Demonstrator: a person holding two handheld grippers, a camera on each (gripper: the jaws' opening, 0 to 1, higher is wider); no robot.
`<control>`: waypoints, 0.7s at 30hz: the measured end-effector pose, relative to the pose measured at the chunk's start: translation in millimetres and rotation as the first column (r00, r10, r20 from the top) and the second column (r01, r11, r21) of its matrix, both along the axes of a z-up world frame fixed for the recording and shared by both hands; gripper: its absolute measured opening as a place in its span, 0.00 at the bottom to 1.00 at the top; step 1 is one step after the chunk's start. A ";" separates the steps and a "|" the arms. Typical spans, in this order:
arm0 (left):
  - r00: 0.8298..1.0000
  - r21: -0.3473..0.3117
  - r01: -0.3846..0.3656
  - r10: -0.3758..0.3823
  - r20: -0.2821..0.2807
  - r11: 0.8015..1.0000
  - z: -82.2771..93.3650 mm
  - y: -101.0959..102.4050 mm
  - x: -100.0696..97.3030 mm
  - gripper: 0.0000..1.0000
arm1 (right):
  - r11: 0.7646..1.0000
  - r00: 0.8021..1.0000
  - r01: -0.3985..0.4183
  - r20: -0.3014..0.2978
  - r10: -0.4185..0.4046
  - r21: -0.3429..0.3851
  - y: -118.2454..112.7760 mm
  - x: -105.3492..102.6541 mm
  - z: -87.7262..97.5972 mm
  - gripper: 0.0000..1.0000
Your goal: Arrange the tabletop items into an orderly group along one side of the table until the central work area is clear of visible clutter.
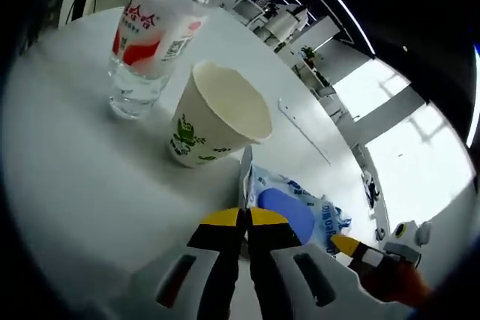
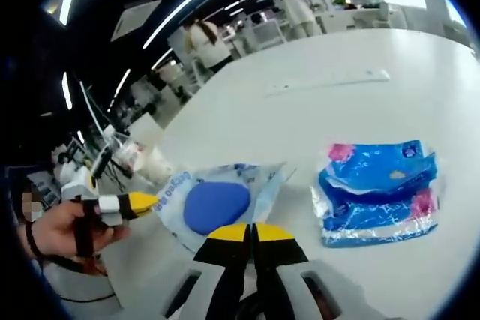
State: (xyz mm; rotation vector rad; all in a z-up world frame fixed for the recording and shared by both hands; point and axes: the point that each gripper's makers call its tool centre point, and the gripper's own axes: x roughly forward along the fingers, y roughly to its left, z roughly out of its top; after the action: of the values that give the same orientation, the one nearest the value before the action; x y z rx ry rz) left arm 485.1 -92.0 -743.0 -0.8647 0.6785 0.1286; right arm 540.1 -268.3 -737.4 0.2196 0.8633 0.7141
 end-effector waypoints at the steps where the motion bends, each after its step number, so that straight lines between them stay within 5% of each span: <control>1: 1.000 -0.013 -0.011 0.011 0.001 1.000 -0.8 0.7 0.9 0.00 | 1.000 1.000 0.002 -0.001 -0.002 -0.006 0.0 1.5 -2.4 0.00; 21: 0.995 -0.066 -0.101 0.102 0.010 0.993 -7.5 10.8 21.7 0.00 | 0.998 0.998 0.066 -0.021 -0.066 -0.008 2.8 29.0 -12.9 0.00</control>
State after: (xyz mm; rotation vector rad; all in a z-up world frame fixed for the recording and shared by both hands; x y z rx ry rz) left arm 506.8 -81.2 -750.5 -0.9629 0.6288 0.1922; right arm 569.1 -265.5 -750.3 0.2485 0.8746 0.6481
